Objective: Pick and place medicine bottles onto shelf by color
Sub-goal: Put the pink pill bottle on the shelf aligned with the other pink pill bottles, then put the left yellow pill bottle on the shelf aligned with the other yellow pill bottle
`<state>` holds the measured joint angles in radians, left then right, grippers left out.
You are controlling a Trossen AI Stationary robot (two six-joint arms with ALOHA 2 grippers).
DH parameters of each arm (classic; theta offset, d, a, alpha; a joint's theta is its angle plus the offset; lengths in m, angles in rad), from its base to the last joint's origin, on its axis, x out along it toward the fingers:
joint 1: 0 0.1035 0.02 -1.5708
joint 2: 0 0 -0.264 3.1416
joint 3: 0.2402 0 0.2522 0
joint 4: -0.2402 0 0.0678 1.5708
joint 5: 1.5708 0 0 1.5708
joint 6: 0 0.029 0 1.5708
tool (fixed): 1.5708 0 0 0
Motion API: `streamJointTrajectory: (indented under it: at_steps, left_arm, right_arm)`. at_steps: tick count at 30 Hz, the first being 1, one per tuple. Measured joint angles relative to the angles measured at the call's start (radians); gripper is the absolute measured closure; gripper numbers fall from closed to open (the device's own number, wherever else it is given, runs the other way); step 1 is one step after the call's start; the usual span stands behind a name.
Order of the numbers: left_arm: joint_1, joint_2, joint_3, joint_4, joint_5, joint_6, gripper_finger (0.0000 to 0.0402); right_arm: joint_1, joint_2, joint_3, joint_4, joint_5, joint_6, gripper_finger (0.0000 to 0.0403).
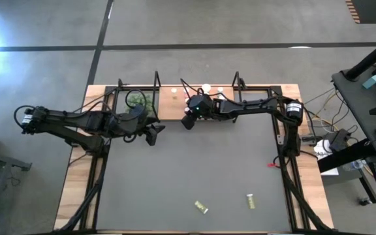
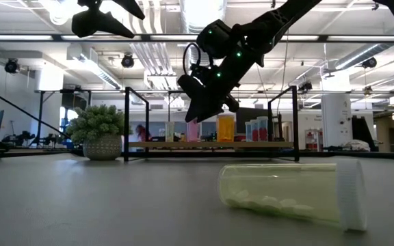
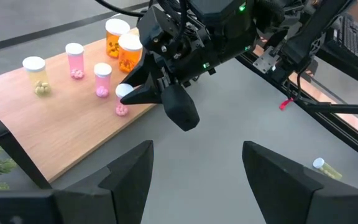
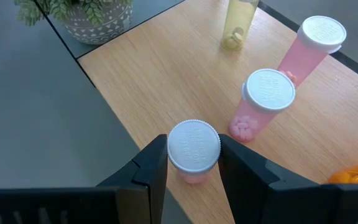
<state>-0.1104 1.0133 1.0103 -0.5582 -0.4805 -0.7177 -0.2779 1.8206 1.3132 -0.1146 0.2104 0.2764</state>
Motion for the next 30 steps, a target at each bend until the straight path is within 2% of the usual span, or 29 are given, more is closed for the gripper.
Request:
streamJointTrajectory:
  at_steps: [5,13,19,23,30]
  left_arm:
    - [0.0,0.0,0.0,0.0,0.0,0.0,0.0171]
    - [0.0,0.0,0.0,0.0,0.0,0.0,0.0171]
    - [0.0,0.0,0.0,0.0,0.0,0.0,0.0171]
    - [0.0,0.0,0.0,-0.001,0.0,0.0,0.0171]
    - [0.0,0.0,0.0,-0.006,0.0,0.0,0.0171]
  right_arm:
    - [0.0,0.0,0.0,0.0,0.0,0.0,0.0277]
    - [0.0,0.002,-0.001,-0.001,0.0,0.0,0.0233]
    - [0.0,0.001,0.058,-0.032,0.0,-0.039,0.02]
    - [0.0,0.001,0.153,-0.153,0.0,-0.079,0.0187]
    - [0.008,0.001,0.381,-0.5,-0.017,-0.128,0.0183]
